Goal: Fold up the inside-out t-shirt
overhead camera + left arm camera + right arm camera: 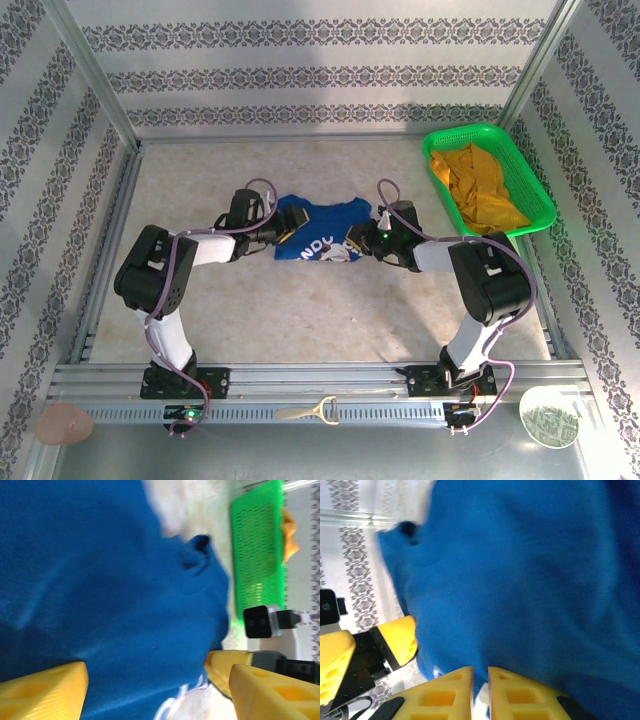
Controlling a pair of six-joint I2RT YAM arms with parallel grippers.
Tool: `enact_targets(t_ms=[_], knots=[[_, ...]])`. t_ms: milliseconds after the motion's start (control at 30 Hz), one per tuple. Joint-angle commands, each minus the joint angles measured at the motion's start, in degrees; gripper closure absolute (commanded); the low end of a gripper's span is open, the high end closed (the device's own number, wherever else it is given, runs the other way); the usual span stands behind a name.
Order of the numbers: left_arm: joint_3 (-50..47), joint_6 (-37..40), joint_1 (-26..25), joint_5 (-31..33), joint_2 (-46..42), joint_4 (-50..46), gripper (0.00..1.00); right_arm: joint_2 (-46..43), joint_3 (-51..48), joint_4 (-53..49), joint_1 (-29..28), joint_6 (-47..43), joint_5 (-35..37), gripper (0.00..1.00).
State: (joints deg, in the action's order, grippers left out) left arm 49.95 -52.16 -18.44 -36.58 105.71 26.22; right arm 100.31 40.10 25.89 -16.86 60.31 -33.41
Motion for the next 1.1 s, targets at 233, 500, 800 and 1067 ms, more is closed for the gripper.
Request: enact_targets(t_ms=[233, 500, 800, 1067], knots=[[3.03, 4.67, -0.03, 6.21, -9.35, -9.52, 0.21, -5.88, 3.91, -1.7, 4.29, 0.5, -4.7, 0.83], [12.45, 16.03, 2.31, 15.36, -8.23, -39.94, 0.13, -3.08, 9.85, -9.19, 3.4, -2.14, -3.43, 0.8], [20.52, 22.1, 2.32, 12.38, 2.8, -44.84, 0.13, 4.16, 11.34, -9.08, 2.14, -3.09, -0.75, 0.83], [21.62, 20.46, -0.18, 1.6, 8.78, -38.15, 0.14, 6.43, 9.7, -8.85, 2.0, -2.73, 0.71, 0.83]])
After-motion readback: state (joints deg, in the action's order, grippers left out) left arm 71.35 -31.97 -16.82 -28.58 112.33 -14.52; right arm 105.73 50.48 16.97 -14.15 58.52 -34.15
